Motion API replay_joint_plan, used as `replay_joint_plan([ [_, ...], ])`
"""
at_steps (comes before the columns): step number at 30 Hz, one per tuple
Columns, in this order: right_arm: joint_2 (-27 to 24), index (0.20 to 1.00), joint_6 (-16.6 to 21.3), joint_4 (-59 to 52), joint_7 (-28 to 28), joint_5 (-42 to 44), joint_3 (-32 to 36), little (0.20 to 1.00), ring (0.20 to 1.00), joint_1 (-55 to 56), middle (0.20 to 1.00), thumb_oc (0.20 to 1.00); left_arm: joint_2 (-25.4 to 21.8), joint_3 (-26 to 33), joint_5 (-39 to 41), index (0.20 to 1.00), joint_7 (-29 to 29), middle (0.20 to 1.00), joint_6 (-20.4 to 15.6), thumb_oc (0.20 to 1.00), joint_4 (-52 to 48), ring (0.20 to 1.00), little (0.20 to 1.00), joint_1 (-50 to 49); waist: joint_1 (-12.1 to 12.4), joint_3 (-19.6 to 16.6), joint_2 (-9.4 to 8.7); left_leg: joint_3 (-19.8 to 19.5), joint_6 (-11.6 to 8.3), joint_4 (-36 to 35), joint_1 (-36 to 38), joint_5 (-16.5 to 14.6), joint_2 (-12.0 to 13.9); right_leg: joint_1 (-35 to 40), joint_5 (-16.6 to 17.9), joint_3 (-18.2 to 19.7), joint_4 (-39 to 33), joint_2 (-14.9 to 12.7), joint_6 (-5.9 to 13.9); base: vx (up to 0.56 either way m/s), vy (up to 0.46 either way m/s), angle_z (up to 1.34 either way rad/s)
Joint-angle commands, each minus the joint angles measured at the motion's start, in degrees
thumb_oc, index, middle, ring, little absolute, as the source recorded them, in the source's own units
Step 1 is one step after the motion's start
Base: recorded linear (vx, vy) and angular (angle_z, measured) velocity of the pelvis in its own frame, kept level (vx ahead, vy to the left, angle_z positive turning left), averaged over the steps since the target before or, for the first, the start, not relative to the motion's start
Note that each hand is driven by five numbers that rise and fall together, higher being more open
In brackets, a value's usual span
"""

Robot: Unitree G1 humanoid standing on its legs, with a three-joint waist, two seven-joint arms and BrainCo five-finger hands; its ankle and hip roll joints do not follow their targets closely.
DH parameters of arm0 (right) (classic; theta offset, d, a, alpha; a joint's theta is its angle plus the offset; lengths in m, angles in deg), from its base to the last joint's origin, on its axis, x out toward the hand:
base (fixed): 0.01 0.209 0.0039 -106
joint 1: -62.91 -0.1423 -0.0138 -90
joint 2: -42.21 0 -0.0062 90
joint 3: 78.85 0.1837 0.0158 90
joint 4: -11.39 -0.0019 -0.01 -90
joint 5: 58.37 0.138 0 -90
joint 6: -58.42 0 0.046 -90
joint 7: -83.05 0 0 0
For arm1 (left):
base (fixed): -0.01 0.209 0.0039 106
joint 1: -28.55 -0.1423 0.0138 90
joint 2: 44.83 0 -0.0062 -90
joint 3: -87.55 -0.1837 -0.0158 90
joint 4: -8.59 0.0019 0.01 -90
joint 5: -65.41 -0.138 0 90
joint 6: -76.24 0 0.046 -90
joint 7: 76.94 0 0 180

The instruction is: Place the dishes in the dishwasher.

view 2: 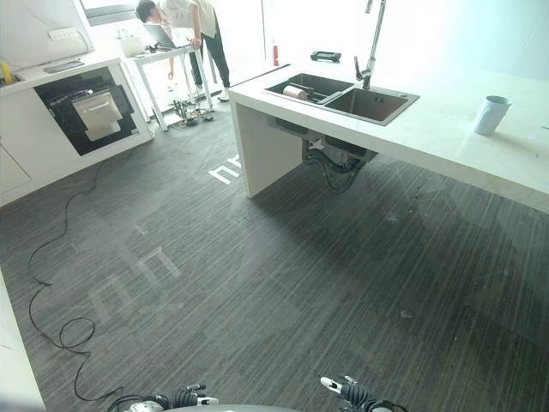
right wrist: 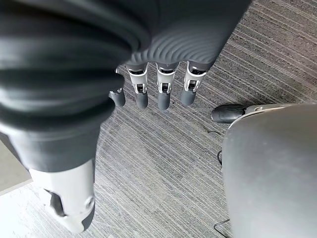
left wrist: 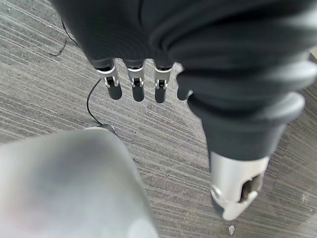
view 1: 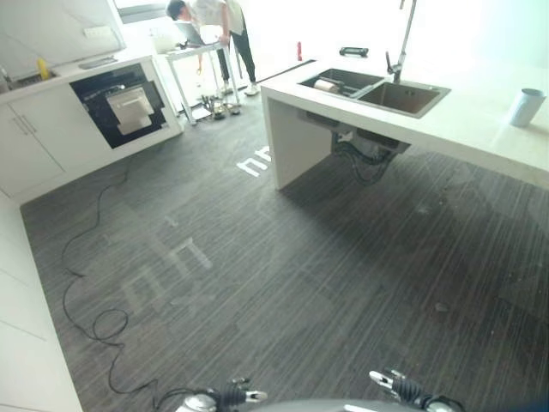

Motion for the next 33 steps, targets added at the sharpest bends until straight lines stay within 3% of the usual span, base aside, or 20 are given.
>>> replay_joint_plan([
  [1,-0.41,1.0,2.91,0.62,0.25,-0.07,-1.39,1.0,1.0,-4.93,1.0,1.0,-0.88,-1.45,-0.43,1.0,-1.74,1.0,-2.88,1.0,1.16,1.0,1.0,4.48,0.55,0.43,-0.77,0.91,-4.22,0.33,0.98,-4.53,4.55,1.82,-3.26,-0.45,0.34,-5.71,8.93,0.0,0.0,0.0],
  [19,0.86,1.0,4.03,0.25,-1.67,1.55,-1.95,1.0,1.0,-5.49,1.0,1.0,1.07,1.86,7.37,1.0,-3.28,1.0,-4.89,1.0,1.61,1.0,1.0,3.79,1.53,-0.08,-1.29,0.29,-4.28,0.33,1.22,-4.61,4.49,2.32,-3.49,-0.95,0.34,-5.62,8.53,0.01,-0.005,0.02],
  [21,1.33,1.0,3.67,-0.19,-0.36,3.65,-1.97,1.0,1.0,-5.58,1.0,1.0,1.82,2.63,12.96,1.0,-3.93,1.0,-6.44,1.0,1.91,1.0,1.0,3.99,1.48,0.09,-1.39,0.19,-4.25,0.33,1.35,-4.6,4.59,2.44,-3.68,-0.85,0.48,-5.44,8.32,0.03,-0.067,0.02],
  [24,1.39,1.0,4.86,-1.73,2.02,6.4,-2.07,1.0,1.0,-5.51,1.0,1.0,1.69,3.32,16.07,1.0,-4.37,1.0,-9.72,1.0,-1.05,1.0,1.0,4.98,1.52,0.3,-1.26,0.01,-4.45,0.33,1.44,-4.31,4.9,2.56,-3.92,-1.01,0.73,-5.17,8.18,0.01,-0.081,0.03],
  [31,1.11,1.0,5.67,-8.43,2.76,8.78,-3.4,1.0,1.0,-6.02,1.0,1.0,0.63,5.17,20.45,1.0,-8.45,1.0,-8.55,1.0,-7.45,1.0,1.0,6.79,1.25,0.83,-1.06,-0.74,-5.03,0.33,1.52,-3.37,5.86,2.56,-4.69,-0.31,1.48,-3.94,7.32,0.0,-0.101,0.03],
  [33,0.04,1.0,5.06,-16.15,1.98,9.74,-4.0,1.0,1.0,-5.69,1.0,1.0,0.1,6.98,22.38,1.0,-9.66,1.0,-7.86,1.0,-13.86,1.0,1.0,7.35,0.83,1.65,-1.13,-1.68,-6.18,3.25,0.1,-2.86,7.39,1.56,-6.03,0.51,3.72,-2.38,5.96,-0.01,-0.219,0.04],
])
